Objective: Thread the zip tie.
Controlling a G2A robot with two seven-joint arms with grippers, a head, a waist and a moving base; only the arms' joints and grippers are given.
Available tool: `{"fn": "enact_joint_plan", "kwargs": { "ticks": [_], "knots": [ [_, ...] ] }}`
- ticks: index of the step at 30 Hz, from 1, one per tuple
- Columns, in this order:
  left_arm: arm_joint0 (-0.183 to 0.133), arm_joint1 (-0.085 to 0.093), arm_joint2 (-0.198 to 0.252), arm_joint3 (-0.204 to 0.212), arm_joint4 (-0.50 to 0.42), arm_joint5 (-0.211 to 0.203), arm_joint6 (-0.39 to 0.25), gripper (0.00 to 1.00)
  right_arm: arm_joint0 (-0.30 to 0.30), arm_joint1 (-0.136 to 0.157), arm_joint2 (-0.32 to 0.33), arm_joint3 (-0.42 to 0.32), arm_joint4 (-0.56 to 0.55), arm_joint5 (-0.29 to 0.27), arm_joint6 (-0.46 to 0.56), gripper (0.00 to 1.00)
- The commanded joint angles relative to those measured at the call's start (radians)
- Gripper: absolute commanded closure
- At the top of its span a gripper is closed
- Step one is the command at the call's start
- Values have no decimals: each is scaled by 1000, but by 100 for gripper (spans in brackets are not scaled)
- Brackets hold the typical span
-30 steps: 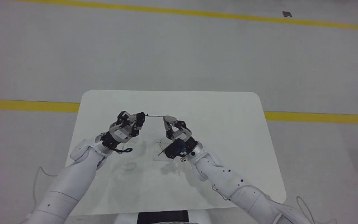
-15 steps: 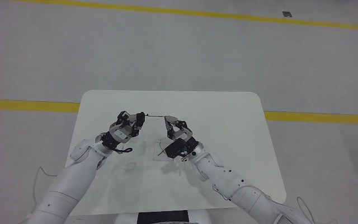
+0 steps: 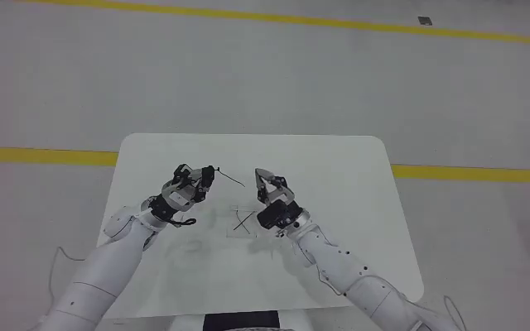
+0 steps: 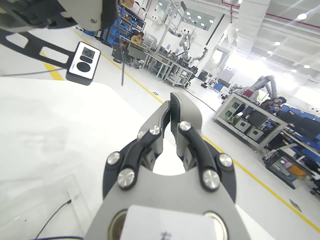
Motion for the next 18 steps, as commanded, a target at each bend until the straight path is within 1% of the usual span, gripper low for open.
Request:
{"fn": "enact_joint_plan", "kwargs": {
  "ticks": [1,14,16,17,18],
  "knots": [
    [0,0,0,0,0,0,0,100,-9,5,24,-3,42,-92,-50,0],
    [0,0,0,0,0,0,0,100,-11,5,25,-5,47,-94,-47,0],
    [0,0,0,0,0,0,0,100,-19,5,44,-17,72,-115,-36,0],
    [0,0,0,0,0,0,0,100,-26,5,56,-25,110,-145,-44,0],
    [0,0,0,0,0,0,0,100,-35,7,75,-30,163,-198,-58,0]
  ]
}}
